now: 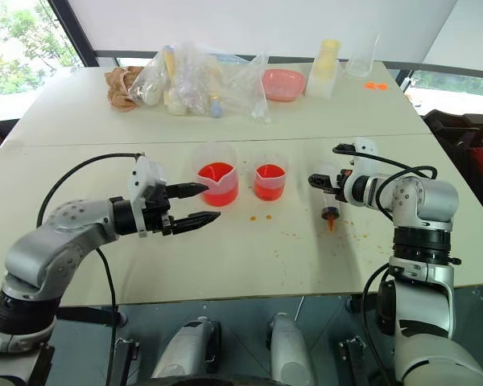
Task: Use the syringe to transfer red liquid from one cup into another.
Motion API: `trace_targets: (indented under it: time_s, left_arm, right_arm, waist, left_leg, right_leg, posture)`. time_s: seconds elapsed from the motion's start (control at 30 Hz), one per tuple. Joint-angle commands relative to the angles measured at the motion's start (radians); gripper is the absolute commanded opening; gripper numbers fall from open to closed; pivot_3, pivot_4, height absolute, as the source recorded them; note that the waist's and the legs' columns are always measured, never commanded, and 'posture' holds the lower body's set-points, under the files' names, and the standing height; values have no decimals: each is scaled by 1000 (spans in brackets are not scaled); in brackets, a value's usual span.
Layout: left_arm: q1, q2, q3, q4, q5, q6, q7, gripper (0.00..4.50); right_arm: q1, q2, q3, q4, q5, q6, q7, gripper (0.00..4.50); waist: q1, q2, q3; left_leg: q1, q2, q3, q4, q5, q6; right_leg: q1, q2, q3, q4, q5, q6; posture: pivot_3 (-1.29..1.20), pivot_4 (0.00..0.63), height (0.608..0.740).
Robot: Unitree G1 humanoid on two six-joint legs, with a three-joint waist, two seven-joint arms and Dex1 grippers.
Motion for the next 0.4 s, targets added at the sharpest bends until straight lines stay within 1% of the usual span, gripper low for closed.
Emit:
trace_targets:
  time_s: [0.03,0.13,0.23,0.33,0.4]
  left_arm:
    - [-33,53,129,19,-109,45,-42,3526]
    - [-21,90,225,33,-200,105,-40,3526]
    - [22,130,294,41,-220,129,-21,3526]
    - [97,150,361,50,-212,127,16,3526]
    - [167,160,394,43,-203,118,17,3526]
  right_arm:
    - [8,-75,-9,-96,21,-64,94,4461]
    - [31,-144,-72,-144,86,-110,217,4461]
    - [90,-195,-136,-218,170,-124,338,4461]
    - [232,-235,-185,-309,200,-214,448,4461]
    - [324,-240,-213,-341,177,-302,471,4461]
  waist:
    - [-1,0,0]
    - [-1,0,0]
    - [-1,0,0]
    - [0,0,0]
    - [0,0,0]
  left_leg:
    - [0,0,0,0,0,0]
    - [0,0,0,0,0,0]
    - [0,0,0,0,0,1]
    - [1,1,-1,-1,-1,1]
    - [2,1,-1,-1,-1,1]
  right_leg:
    - [0,0,0,0,0,0]
    - [0,0,0,-1,0,1]
    - [0,0,0,-1,0,1]
    - [2,0,-1,-1,-1,1]
    - [3,0,-1,-2,-1,1]
  posture:
    - [0,150,740]
    - [0,150,740]
    - [0,150,740]
    - [0,150,740]
    - [0,150,740]
